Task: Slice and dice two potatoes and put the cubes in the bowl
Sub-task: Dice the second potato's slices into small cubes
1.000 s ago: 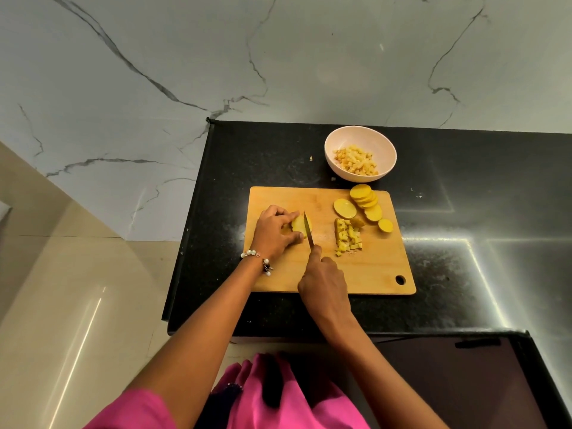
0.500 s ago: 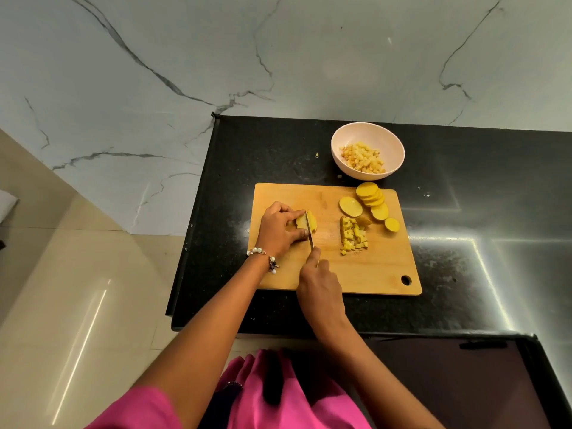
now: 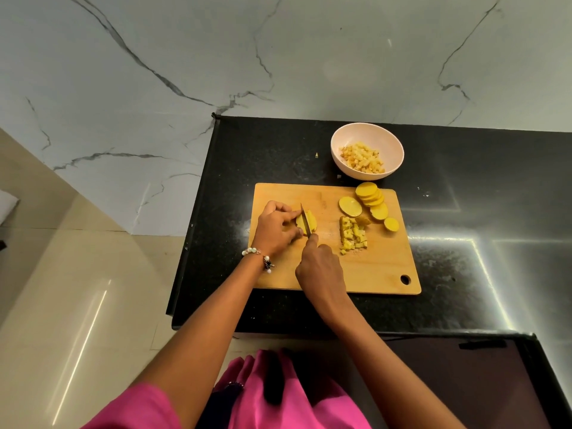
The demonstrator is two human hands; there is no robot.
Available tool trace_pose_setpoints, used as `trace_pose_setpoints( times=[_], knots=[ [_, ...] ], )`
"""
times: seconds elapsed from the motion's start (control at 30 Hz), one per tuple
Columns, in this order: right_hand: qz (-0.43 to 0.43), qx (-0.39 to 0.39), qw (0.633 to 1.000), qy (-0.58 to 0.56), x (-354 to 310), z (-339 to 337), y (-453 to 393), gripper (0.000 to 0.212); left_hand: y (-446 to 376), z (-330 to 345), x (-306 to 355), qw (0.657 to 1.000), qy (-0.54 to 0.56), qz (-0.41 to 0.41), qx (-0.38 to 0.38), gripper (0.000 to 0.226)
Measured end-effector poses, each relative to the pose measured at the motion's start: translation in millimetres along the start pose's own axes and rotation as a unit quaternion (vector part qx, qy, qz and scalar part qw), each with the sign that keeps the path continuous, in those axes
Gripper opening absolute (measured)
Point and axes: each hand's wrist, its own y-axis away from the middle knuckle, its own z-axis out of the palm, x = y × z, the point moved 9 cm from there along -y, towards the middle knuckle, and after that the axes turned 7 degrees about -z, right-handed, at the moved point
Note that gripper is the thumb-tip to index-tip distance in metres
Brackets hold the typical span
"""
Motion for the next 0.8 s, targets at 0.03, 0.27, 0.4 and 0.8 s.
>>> trace_pose_setpoints(
  times=[0.03,0.27,0.4,0.8],
  knots=[
    [-0.003,0.004,1.0,0.003,-1.4,0.1,-2.1,0.054,-0.4,-0.1,0.2,1.0,-0.002,-0.001,0.0,0.05],
    [-0.024,0.008,1.0,0.018,-8.4,11.8,7.7,0.051,0.1,-0.2,-0.5,1.0,0.004,-0.003,0.015,0.049],
    [-0.016,-0.025,0.999,0.029,-2.4,18.7,33.3,0.057,0.0,-0.2,-0.7,1.0,0.011,0.003,0.015,0.05],
    [-0.013,-0.006,1.0,0.013,-3.6,3.9,-0.2,0.054,3.1,-6.9,-1.6,0.999,0.018,0.015,0.041,0.035]
  ],
)
